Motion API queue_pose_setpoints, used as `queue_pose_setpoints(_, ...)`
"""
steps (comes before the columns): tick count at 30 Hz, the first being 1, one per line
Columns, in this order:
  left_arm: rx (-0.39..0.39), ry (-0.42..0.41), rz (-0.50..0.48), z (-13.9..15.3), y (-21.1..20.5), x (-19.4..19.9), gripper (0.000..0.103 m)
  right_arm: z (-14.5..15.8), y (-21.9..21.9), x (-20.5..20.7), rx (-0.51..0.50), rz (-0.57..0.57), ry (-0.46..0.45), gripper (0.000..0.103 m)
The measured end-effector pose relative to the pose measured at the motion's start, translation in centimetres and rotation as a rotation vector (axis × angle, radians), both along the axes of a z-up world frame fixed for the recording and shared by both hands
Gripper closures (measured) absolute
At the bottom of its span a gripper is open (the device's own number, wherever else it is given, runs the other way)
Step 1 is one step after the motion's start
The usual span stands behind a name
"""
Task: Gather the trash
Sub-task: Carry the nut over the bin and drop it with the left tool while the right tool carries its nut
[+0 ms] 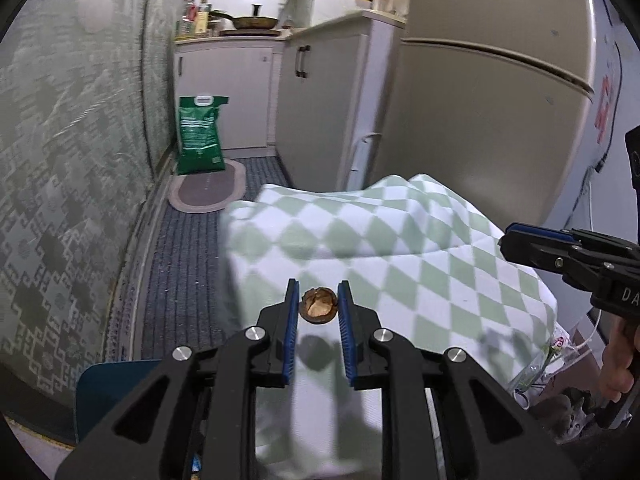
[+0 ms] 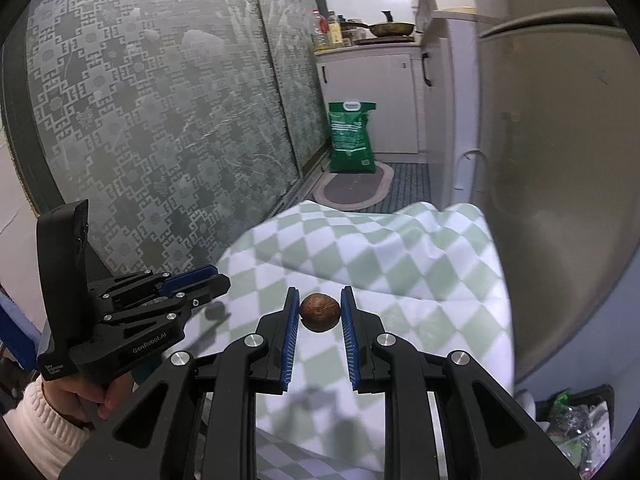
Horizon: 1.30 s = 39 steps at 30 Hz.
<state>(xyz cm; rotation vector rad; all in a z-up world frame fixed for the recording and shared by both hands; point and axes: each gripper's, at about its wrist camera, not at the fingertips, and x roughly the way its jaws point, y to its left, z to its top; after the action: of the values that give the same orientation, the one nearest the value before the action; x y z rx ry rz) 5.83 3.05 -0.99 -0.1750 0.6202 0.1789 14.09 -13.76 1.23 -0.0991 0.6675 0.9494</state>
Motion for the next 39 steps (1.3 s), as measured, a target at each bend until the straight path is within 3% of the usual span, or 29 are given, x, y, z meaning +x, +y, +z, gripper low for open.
queue_pose_setpoints(6,-0.011,0.027,0.052,-0.5,3.2,-1.8,0.082,0.6,2.5,-1.0,0.011,0.041,-0.005,0.082)
queue_pose_setpoints(21,-0.011,0.206,0.109,-4.6,7.7,-5.0,0.082,0.9,9.4,-4.0,-0.007,0.157,-0.009,0.082)
queue_pose_setpoints(29,-0.087,0.280,0.164,-6.9,11.2,-6.6,0.082,0.6,12.2,-5.4,-0.027,0.204,-0.011,0.082)
queue_pose_setpoints(35,-0.115,0.367,0.155,-9.1,11.9,-6.9,0.082,0.2,14.1,-6.5,-0.051,0.239,-0.008,0.082)
queue_pose_setpoints(39,-0.126,0.382,0.139,-9.7,12.1,-7.3,0.082,0.0,15.2,-7.1,-0.065,0.257,-0.008,0.082)
